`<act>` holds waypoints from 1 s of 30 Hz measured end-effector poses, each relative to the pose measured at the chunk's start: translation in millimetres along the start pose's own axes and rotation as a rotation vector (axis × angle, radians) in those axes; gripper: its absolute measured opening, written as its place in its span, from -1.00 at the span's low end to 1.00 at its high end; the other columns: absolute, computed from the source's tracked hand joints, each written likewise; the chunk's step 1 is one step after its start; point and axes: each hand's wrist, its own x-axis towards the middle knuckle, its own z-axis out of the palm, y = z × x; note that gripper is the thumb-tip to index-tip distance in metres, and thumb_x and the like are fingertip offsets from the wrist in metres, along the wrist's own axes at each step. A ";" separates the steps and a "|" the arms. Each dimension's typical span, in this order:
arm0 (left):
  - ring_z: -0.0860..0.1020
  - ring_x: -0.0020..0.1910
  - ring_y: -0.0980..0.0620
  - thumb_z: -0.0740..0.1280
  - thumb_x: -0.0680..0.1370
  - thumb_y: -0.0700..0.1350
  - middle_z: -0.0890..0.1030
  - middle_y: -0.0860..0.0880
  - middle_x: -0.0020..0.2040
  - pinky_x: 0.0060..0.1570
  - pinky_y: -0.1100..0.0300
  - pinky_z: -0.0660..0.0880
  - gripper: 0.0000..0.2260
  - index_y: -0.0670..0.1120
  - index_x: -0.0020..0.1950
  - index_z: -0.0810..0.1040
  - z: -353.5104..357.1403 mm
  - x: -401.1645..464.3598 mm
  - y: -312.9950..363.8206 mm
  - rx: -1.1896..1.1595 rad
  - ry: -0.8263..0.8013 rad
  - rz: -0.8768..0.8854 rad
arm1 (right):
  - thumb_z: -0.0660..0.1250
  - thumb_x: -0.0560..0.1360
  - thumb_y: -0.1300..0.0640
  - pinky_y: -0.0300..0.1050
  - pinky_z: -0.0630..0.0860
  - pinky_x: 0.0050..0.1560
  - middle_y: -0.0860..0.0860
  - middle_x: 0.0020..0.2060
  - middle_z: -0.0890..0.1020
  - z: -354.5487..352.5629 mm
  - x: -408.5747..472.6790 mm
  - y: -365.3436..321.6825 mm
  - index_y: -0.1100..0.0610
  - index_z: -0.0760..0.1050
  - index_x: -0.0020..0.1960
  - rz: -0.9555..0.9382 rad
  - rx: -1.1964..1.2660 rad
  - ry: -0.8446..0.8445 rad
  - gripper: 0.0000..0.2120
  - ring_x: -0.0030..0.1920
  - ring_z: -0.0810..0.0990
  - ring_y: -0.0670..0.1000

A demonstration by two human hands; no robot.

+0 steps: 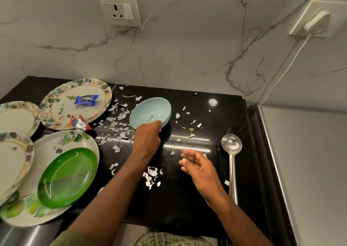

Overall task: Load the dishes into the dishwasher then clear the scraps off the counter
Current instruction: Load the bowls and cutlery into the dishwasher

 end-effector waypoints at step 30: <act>0.59 0.35 0.13 0.12 0.76 -0.04 0.70 0.08 0.25 0.28 0.11 0.58 -0.67 -0.03 0.23 0.68 -21.5 -105.0 179.1 -1.786 -0.389 -0.517 | 0.34 0.59 -0.20 0.13 0.54 0.34 0.05 0.11 0.69 -127.7 -86.5 -12.8 -0.07 0.63 0.17 -0.050 0.518 0.336 -0.72 0.14 0.63 0.02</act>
